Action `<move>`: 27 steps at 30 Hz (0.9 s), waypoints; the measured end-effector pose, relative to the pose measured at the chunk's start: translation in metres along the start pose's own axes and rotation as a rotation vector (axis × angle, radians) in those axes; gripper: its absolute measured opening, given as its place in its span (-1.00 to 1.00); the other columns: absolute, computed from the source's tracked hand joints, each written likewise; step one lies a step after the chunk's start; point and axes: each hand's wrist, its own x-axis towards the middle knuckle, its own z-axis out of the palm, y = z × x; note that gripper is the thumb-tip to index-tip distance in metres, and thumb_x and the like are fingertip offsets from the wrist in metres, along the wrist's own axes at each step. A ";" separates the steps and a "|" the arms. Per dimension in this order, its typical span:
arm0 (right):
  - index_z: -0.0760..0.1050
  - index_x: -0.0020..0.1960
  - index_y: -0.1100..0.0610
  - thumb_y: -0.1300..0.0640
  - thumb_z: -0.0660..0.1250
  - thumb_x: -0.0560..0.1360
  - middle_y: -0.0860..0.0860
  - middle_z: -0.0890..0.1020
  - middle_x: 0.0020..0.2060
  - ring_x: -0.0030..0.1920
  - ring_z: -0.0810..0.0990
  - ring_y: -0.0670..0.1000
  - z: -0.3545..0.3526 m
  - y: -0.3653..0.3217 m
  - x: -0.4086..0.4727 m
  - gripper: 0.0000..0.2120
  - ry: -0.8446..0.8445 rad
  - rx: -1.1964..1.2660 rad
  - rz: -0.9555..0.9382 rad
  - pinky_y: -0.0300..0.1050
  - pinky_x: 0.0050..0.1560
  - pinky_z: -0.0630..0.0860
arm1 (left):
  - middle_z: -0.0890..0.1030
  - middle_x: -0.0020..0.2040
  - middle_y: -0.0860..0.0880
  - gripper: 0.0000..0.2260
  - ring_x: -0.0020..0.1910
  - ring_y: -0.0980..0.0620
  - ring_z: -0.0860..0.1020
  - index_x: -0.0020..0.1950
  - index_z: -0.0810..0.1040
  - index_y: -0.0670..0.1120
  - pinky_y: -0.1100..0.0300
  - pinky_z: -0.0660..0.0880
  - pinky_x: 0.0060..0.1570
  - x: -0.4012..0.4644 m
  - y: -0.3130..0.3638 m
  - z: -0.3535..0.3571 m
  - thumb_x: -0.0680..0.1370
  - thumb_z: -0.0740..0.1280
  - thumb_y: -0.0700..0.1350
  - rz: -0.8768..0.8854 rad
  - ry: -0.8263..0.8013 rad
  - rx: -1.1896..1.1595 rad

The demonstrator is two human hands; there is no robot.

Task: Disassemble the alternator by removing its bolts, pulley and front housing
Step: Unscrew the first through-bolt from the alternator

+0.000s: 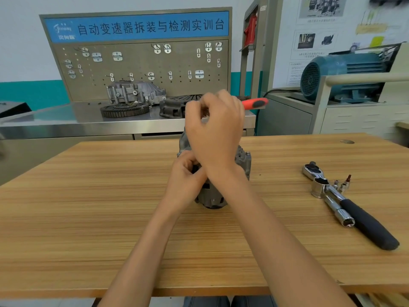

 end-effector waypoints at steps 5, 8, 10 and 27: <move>0.22 -0.50 0.12 0.16 0.10 0.49 0.03 0.31 -0.50 -0.37 0.34 -0.03 -0.011 0.006 0.016 -0.62 -0.299 0.660 0.402 -0.21 -0.21 0.37 | 0.67 -0.13 0.12 -0.80 0.07 -0.14 0.55 -0.15 0.64 0.28 -0.17 0.46 0.13 -0.001 0.005 0.002 0.44 0.32 -0.05 0.012 -0.017 -0.056; 0.25 -0.52 0.11 0.23 -0.04 0.60 0.00 0.36 -0.55 -0.37 0.44 -0.07 -0.012 0.014 0.023 -0.49 -0.387 0.857 0.447 -0.28 -0.05 0.44 | 0.68 -0.09 0.13 -0.80 0.10 -0.15 0.54 -0.10 0.64 0.27 -0.21 0.42 0.18 -0.001 0.006 0.002 0.45 0.31 -0.04 0.028 -0.027 -0.049; 0.26 -0.51 0.11 0.25 -0.03 0.61 0.00 0.37 -0.55 -0.37 0.45 -0.08 -0.011 0.012 0.022 -0.49 -0.396 0.853 0.455 -0.31 -0.05 0.45 | 0.68 -0.11 0.11 -0.81 0.08 -0.17 0.54 -0.09 0.63 0.22 -0.24 0.42 0.16 -0.001 0.006 0.002 0.46 0.32 -0.07 0.036 -0.017 -0.041; 0.25 -0.48 0.16 0.12 0.08 0.50 0.06 0.31 -0.48 -0.35 0.34 0.01 -0.011 0.005 0.016 -0.62 -0.332 0.587 0.317 -0.21 -0.19 0.38 | 0.63 -0.23 0.22 -0.83 0.00 -0.21 0.52 -0.15 0.63 0.30 -0.19 0.43 0.06 0.000 0.003 0.003 0.44 0.32 0.01 0.035 0.002 -0.034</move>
